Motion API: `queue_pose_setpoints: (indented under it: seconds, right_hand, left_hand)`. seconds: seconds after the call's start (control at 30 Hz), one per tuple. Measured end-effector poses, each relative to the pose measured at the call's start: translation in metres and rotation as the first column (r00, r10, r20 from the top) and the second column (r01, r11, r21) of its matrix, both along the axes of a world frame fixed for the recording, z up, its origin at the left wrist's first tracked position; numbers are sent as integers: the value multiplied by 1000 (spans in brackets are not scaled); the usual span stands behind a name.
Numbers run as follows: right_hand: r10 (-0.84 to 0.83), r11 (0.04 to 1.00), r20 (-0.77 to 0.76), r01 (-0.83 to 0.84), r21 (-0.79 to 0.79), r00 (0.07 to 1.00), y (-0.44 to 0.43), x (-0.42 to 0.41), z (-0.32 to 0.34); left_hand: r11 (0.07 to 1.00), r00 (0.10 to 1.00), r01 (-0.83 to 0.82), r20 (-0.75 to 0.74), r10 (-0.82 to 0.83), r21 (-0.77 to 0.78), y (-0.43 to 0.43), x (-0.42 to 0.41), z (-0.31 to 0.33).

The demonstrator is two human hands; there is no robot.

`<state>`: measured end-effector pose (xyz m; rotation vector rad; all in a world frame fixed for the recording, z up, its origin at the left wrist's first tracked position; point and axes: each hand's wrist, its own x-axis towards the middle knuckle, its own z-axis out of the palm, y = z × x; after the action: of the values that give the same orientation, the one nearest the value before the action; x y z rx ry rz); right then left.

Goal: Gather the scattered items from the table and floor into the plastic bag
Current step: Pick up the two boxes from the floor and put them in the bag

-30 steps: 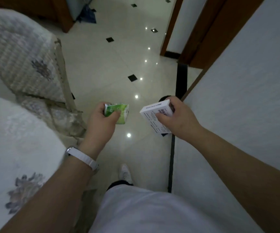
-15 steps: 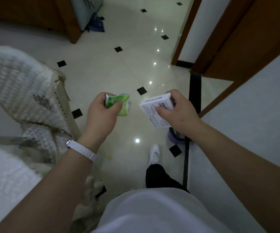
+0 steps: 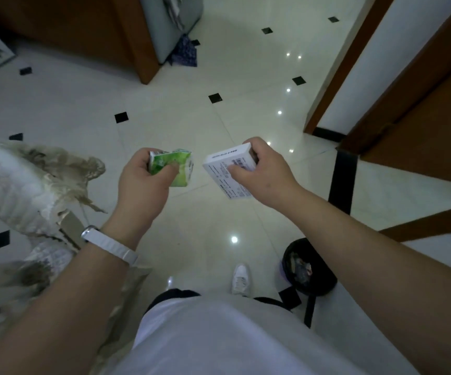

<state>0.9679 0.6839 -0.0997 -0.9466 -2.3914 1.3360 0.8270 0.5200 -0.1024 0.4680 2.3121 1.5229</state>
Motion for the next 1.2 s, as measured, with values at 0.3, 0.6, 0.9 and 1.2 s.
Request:
queue_pose_setpoints:
  seconds: [0.3,0.6,0.9,1.2]
  right_hand:
    - [114,993,27,-114,-27,993,37,-109,-7]
    - [215,974,119,-221,41,969,51,-286,-11]
    - [377,915,129,-390,98,917,30,-476,9]
    - [602,784,133,-614,87,787,-9,-612,-10]
  left_hand:
    - [991,989,-136,56,135,7,18,-91,-7]
    - [968,964,-245,126,236,61,23,-248,-37]
    - [910,917,-393,120,379,129,-2,-403,-28]
    - [795,792,-601,201,577,86,-47,-478,-39]
